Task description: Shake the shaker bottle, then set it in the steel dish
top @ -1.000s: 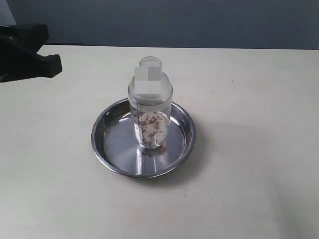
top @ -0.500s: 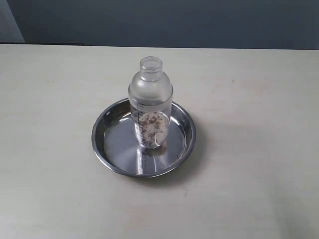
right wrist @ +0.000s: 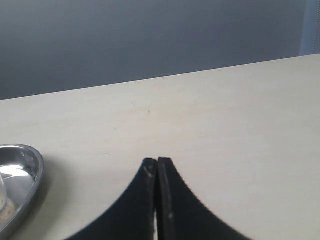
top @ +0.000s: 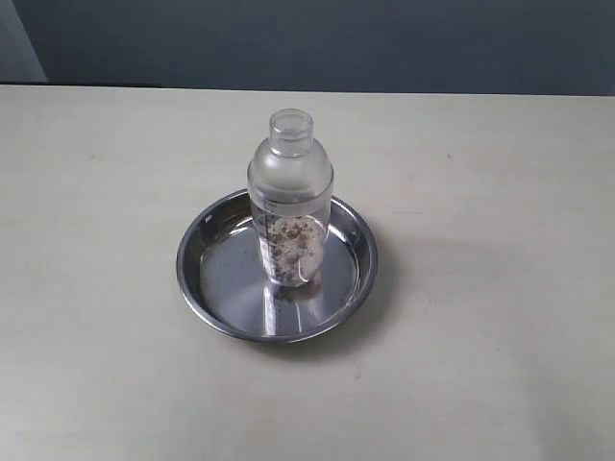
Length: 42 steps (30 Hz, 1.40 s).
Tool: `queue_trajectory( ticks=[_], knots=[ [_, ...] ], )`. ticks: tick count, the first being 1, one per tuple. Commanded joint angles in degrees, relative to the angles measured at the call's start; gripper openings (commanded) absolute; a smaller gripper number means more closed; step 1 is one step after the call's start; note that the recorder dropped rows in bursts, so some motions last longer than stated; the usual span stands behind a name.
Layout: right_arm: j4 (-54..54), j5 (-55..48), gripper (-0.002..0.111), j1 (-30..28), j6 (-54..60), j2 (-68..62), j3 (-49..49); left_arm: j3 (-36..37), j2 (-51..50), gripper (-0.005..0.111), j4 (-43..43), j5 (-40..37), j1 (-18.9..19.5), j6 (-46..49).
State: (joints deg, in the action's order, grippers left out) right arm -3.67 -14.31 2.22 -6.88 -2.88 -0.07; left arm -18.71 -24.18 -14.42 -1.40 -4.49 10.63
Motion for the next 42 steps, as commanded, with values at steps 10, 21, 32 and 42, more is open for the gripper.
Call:
queue_trajectory(
  ticks=[10,21,32,42],
  knots=[
    [0.2,0.8,-0.001,0.1,0.2,-0.1,0.1,9.1,18.0,0.000,1.9,-11.8,7.6,-9.5],
    [0.2,0.8,-0.001,0.1,0.2,-0.1,0.1,12.9,21.9,0.000,2.5,-16.0,9.6,-11.6],
    [0.1,0.9,-0.001,0.1,0.2,-0.1,0.1,16.6,23.5,0.000,3.5,-18.8,9.6,-11.5],
    [0.1,0.9,-0.001,0.1,0.2,-0.1,0.1,18.7,23.5,0.000,3.8,-18.9,9.6,-8.9]
  ],
)
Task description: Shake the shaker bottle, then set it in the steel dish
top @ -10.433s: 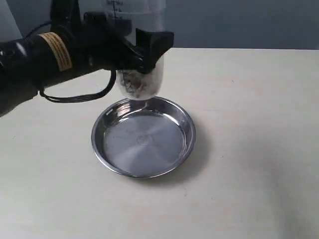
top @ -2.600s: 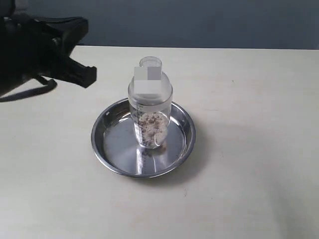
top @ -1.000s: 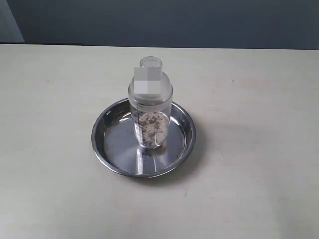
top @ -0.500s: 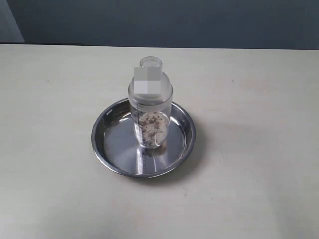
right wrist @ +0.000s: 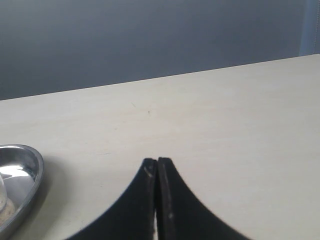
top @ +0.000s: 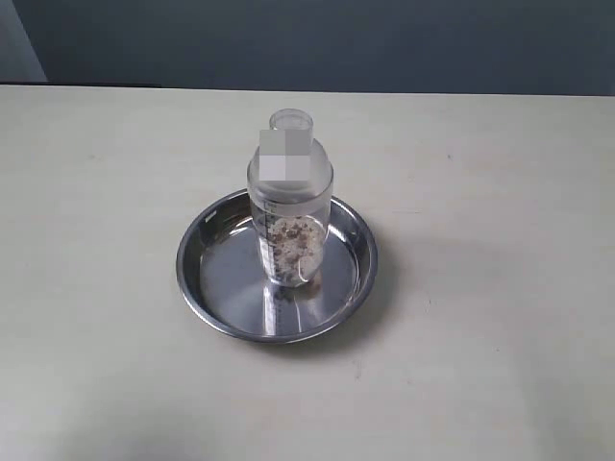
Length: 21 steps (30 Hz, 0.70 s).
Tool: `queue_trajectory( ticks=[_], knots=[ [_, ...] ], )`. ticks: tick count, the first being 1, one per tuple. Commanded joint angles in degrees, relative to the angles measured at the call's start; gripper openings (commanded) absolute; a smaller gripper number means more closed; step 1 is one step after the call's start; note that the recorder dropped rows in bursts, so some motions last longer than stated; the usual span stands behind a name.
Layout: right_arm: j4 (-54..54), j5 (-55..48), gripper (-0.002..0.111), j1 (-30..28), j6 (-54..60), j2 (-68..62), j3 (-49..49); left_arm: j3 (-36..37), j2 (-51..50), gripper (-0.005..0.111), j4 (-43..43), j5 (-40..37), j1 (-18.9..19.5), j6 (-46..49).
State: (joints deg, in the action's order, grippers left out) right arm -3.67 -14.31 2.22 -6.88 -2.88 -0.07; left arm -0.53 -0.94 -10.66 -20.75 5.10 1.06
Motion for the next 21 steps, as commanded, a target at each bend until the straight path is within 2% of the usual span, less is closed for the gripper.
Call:
queue_trajectory(
  ticks=[1,5,10,21],
  knots=[
    [0.1,0.9,-0.001,0.1,0.2,-0.1,0.1,0.5,0.2,0.000,0.1,0.5,0.0,0.7],
    [0.1,0.7,-0.001,0.1,0.2,-0.1,0.1,0.5,0.2,0.000,0.1,0.6,0.0,0.8],
    [0.1,0.7,-0.001,0.1,0.2,-0.1,0.1,0.5,0.2,0.000,0.0,4.6,0.0,0.8],
    [0.1,0.8,-0.001,0.1,0.2,-0.1,0.1,0.5,0.2,0.000,-0.2,5.5,0.0,0.8]
  ],
)
